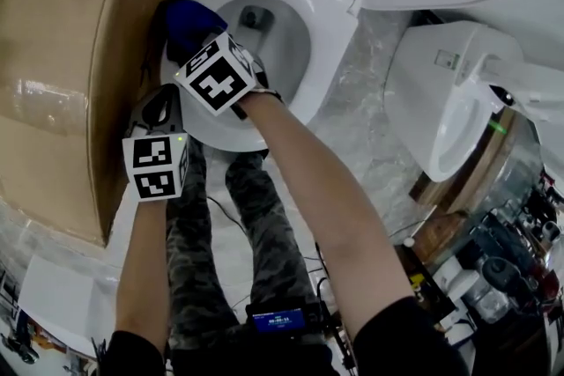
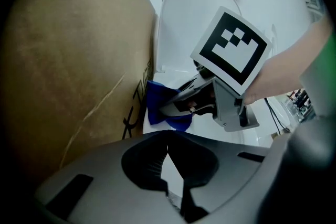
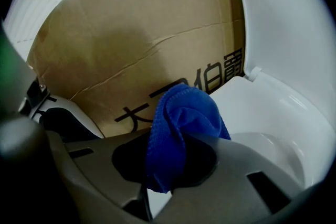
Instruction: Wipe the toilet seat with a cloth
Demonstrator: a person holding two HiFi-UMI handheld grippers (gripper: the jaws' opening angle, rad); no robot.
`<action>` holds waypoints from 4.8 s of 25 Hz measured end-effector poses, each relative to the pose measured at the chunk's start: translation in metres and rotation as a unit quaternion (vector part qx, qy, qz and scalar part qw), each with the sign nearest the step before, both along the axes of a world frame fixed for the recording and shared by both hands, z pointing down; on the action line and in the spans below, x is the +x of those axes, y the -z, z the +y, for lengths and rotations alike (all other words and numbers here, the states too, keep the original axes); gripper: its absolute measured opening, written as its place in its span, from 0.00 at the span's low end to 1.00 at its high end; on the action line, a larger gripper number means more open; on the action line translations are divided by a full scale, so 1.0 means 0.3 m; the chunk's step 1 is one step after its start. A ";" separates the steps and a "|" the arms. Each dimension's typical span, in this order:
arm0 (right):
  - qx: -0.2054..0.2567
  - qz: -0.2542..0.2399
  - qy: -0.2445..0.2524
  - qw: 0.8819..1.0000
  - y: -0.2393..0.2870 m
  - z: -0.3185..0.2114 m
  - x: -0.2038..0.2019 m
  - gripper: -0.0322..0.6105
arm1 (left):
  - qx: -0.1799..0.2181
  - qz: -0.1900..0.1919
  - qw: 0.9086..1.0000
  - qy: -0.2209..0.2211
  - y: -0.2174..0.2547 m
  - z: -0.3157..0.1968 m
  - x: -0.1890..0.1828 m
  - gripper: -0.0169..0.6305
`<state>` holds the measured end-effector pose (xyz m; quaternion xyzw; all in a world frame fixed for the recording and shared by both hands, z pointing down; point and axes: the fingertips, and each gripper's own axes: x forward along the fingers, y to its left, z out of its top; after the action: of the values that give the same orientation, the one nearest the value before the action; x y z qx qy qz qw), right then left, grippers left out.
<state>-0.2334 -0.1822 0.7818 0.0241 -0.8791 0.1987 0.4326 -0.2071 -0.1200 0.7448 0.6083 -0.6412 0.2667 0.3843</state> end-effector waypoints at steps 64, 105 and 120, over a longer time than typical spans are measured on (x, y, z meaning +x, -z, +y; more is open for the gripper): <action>0.004 0.049 -0.096 0.994 -0.030 -0.083 0.975 0.13 | -0.043 0.008 0.979 -0.199 -0.070 -0.255 0.648 0.04; 0.045 0.064 -0.108 0.991 -0.020 -0.572 0.387 0.13 | -0.003 0.017 0.985 -0.171 -0.022 -0.589 0.143 0.04; 0.041 0.060 -0.131 0.989 0.017 -0.516 0.410 0.13 | -0.001 0.017 0.980 -0.197 -0.005 -0.505 0.159 0.04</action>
<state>-0.1105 -0.3370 0.7769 0.1684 -0.8483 0.2157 0.4532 -0.1594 -0.2714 0.7461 0.7268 -0.5016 0.3281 0.3355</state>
